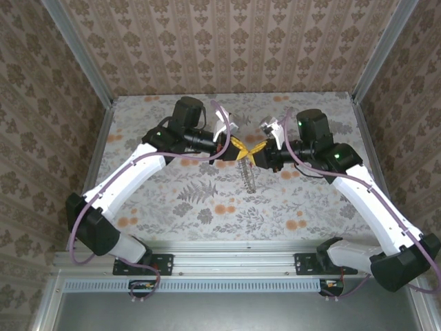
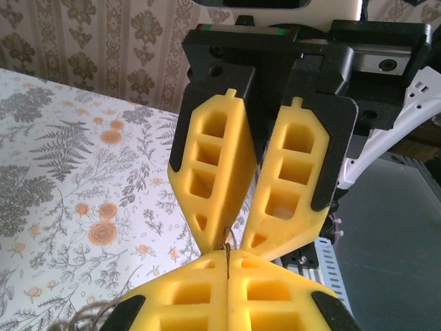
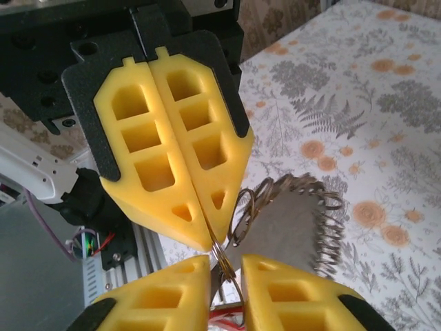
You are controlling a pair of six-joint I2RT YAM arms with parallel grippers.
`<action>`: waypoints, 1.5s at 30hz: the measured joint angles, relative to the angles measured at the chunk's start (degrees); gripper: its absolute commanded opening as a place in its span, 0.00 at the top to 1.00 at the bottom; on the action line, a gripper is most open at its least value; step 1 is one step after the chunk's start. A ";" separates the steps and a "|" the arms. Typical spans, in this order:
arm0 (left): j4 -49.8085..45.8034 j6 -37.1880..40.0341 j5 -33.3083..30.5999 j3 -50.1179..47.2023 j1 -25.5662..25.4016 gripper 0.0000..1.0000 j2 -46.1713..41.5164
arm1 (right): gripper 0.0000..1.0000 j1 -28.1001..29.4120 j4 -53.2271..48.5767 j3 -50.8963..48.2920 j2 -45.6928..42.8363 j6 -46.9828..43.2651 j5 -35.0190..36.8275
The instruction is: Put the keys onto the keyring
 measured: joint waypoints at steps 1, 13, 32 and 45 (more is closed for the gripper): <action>0.61 -0.26 -0.28 -0.39 0.00 1.00 -0.31 | 0.76 -0.92 1.29 -1.07 -0.87 0.94 -0.63; 5.07 -2.29 -0.85 -1.55 0.04 1.00 -1.62 | 0.70 -5.29 12.96 -7.56 -4.90 10.43 -6.71; 7.19 -3.69 -1.22 -1.90 0.04 1.00 -1.66 | 0.99 -5.46 25.03 -13.57 -4.90 20.61 -12.48; 7.80 -3.91 -1.44 -1.92 0.04 1.00 -1.66 | 1.00 -5.57 26.99 -14.21 -4.81 22.12 -12.61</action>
